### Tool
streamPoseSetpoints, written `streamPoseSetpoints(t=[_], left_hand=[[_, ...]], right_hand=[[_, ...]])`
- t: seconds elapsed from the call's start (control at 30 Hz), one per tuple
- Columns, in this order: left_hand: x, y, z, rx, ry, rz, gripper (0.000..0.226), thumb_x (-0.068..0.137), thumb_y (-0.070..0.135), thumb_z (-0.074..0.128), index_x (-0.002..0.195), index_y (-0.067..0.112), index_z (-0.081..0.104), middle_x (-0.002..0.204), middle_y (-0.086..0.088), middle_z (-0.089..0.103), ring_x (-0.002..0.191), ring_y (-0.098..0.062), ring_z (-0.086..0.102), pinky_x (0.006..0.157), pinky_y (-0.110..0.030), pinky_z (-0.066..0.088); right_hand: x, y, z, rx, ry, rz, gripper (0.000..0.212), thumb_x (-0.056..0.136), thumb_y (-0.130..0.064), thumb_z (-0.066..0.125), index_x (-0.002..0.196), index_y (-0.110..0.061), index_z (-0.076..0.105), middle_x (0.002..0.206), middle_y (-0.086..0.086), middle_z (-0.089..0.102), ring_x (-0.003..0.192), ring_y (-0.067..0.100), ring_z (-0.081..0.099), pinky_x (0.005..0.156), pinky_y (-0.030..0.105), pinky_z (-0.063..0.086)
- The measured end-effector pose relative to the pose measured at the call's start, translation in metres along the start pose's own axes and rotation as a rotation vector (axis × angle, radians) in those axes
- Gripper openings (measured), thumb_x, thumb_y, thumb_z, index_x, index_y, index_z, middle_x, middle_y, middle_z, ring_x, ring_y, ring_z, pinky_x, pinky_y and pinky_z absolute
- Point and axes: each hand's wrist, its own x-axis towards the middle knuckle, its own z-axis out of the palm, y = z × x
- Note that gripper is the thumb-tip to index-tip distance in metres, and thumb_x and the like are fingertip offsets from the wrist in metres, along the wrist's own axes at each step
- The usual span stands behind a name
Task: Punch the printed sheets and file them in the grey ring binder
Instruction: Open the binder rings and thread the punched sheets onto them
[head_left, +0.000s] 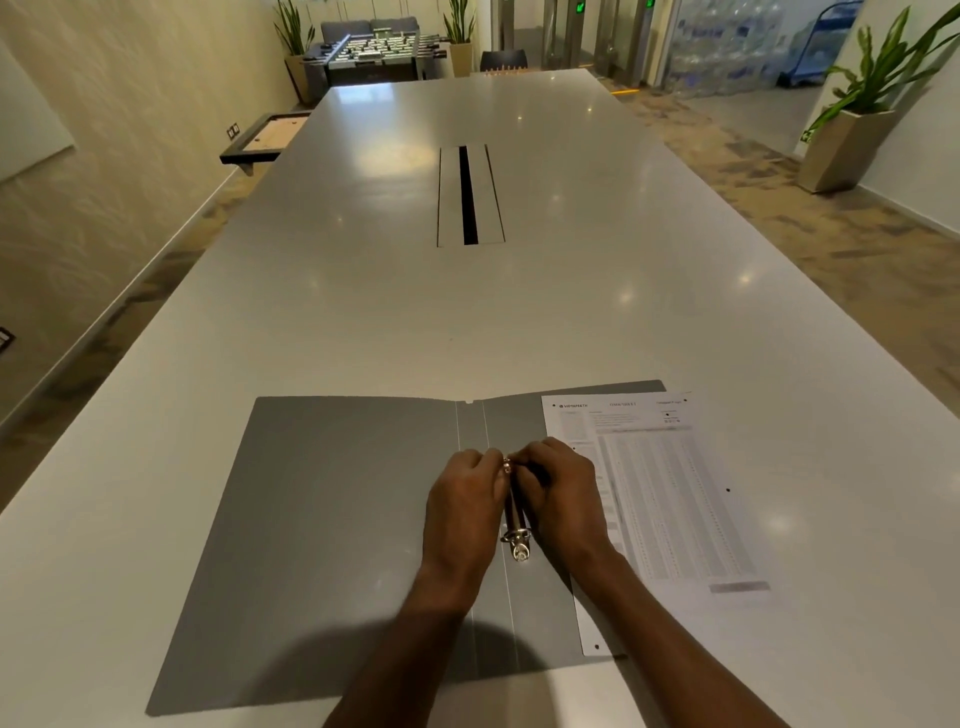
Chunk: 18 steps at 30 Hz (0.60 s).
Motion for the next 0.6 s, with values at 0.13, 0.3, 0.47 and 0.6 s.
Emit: streamPoseSetpoints(t=[0.13, 0.3, 0.47, 0.6], left_hand=[[-0.0003, -0.0041, 0.0027, -0.055, -0.001, -0.038, 0.011, 0.102, 0.02, 0.064, 0.096, 0.014, 0.071, 0.086, 0.006, 0.059, 0.066, -0.001, 0.053, 0.064, -0.002, 0.039], [0.0005, -0.0064, 0.0045, -0.089, 0.006, -0.047, 0.009, 0.101, 0.018, 0.066, 0.094, 0.014, 0.07, 0.085, 0.005, 0.06, 0.068, -0.001, 0.055, 0.065, -0.005, 0.042], [-0.0012, -0.0058, 0.0029, -0.162, 0.032, -0.114, 0.006, 0.099, 0.02, 0.069, 0.094, 0.016, 0.071, 0.085, 0.002, 0.067, 0.072, -0.008, 0.064, 0.067, -0.014, 0.053], [-0.0005, -0.0062, 0.001, -0.174, 0.023, -0.121, 0.003, 0.098, 0.019, 0.071, 0.096, 0.017, 0.073, 0.086, 0.004, 0.069, 0.075, -0.009, 0.066, 0.068, -0.014, 0.053]], right_hand=[[0.0025, 0.0039, -0.0006, 0.036, 0.014, 0.032, 0.012, 0.097, -0.016, 0.067, 0.086, -0.018, 0.071, 0.081, -0.007, 0.068, 0.077, 0.012, 0.068, 0.073, 0.035, 0.061], [0.0037, 0.0046, -0.0013, 0.057, 0.023, 0.057, 0.012, 0.095, -0.016, 0.07, 0.084, -0.019, 0.071, 0.079, -0.009, 0.069, 0.078, 0.012, 0.069, 0.073, 0.034, 0.062], [0.0042, 0.0039, -0.0034, 0.118, 0.039, 0.097, 0.015, 0.092, -0.017, 0.072, 0.079, -0.024, 0.069, 0.076, -0.003, 0.069, 0.074, 0.019, 0.069, 0.068, 0.048, 0.061], [0.0038, -0.0015, -0.0057, 0.133, 0.042, 0.115, 0.017, 0.091, -0.016, 0.073, 0.078, -0.026, 0.068, 0.075, -0.002, 0.068, 0.072, 0.021, 0.069, 0.066, 0.05, 0.061]])
